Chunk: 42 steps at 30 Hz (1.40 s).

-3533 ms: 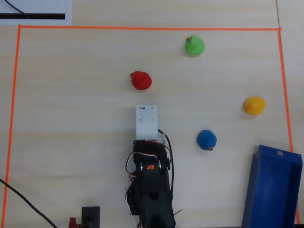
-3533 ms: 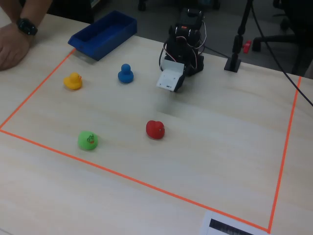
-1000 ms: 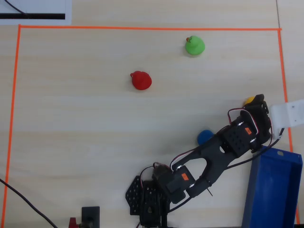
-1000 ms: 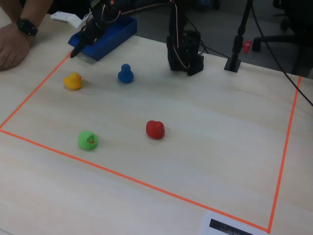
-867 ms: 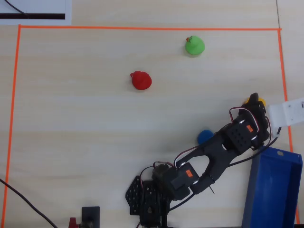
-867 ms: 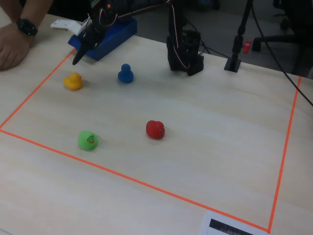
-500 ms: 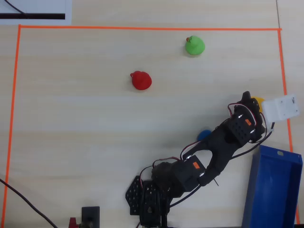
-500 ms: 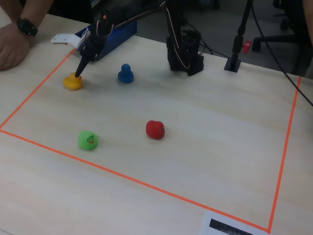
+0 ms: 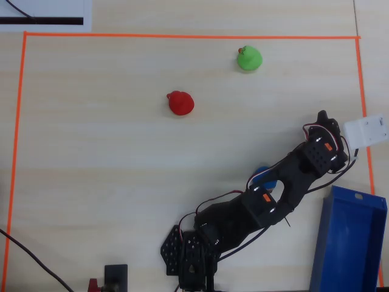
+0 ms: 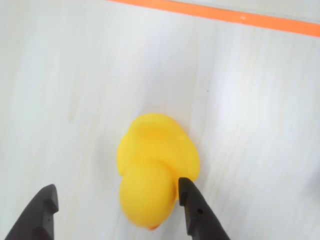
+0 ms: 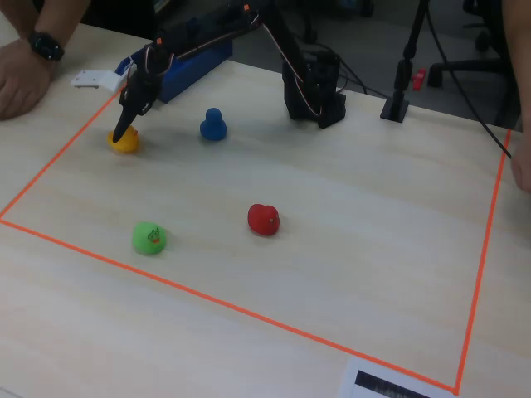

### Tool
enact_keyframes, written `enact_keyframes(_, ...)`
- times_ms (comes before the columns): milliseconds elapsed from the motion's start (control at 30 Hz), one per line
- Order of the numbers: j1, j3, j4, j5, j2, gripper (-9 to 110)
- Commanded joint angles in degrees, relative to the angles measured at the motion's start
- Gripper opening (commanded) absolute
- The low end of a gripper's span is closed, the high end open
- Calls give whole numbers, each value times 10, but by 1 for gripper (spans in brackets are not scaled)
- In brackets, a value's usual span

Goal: Grasp yellow duck and put it into box.

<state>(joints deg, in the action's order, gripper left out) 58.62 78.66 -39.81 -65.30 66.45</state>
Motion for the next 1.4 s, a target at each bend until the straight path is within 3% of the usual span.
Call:
enact_keyframes(0, 12, -60, -20, 2, -15, 33)
enact_keyframes(367, 27, -127, -35, -18, -100, 31)
enact_keyframes(667, 25, -160, -68, -32, -118, 0)
enact_keyframes(900, 27, -162, -67, -21, -106, 0)
enact_keyframes(1133, 14, -117, -69, 27, 32, 0)
enact_keyframes(1367, -21, -100, -201, 62, 223, 0)
